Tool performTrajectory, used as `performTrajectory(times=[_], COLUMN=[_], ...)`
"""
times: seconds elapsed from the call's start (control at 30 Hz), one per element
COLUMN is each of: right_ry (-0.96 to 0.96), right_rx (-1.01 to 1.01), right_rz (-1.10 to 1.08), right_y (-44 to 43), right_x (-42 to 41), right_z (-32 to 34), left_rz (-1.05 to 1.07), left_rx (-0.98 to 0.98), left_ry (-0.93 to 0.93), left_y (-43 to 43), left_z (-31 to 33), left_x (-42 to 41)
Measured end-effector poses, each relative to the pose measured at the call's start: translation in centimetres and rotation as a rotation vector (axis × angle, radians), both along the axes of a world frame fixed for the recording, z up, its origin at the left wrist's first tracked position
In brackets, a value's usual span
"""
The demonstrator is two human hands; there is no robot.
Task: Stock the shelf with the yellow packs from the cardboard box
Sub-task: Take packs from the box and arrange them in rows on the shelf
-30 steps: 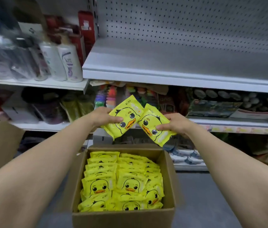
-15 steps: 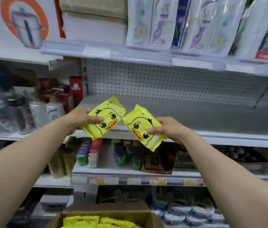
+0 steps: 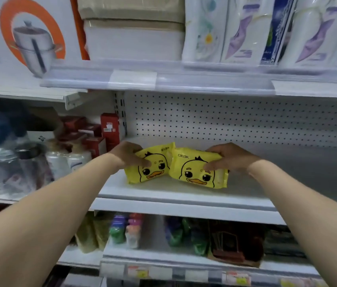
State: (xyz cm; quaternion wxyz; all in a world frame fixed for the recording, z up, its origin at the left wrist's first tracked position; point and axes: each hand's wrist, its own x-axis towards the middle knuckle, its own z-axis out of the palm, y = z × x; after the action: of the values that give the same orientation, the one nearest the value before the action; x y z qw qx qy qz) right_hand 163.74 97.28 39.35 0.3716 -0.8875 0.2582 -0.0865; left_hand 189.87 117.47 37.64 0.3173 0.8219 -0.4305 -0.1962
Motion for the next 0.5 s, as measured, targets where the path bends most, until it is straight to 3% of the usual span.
performTrajectory(times=[0.27, 0.5], right_ry=[-0.033, -0.043], right_rx=[0.088, 0.099], right_rz=[-0.021, -0.029], right_y=[0.8, 0.0], right_x=[2.7, 6.0], right_z=[-1.5, -1.4], left_rz=[-0.2, -0.248], left_rx=[0.15, 0.143], left_ry=[-0.123, -0.298], left_y=[-3.3, -6.3], left_z=[0.6, 0.6], left_x=[6.1, 10.1])
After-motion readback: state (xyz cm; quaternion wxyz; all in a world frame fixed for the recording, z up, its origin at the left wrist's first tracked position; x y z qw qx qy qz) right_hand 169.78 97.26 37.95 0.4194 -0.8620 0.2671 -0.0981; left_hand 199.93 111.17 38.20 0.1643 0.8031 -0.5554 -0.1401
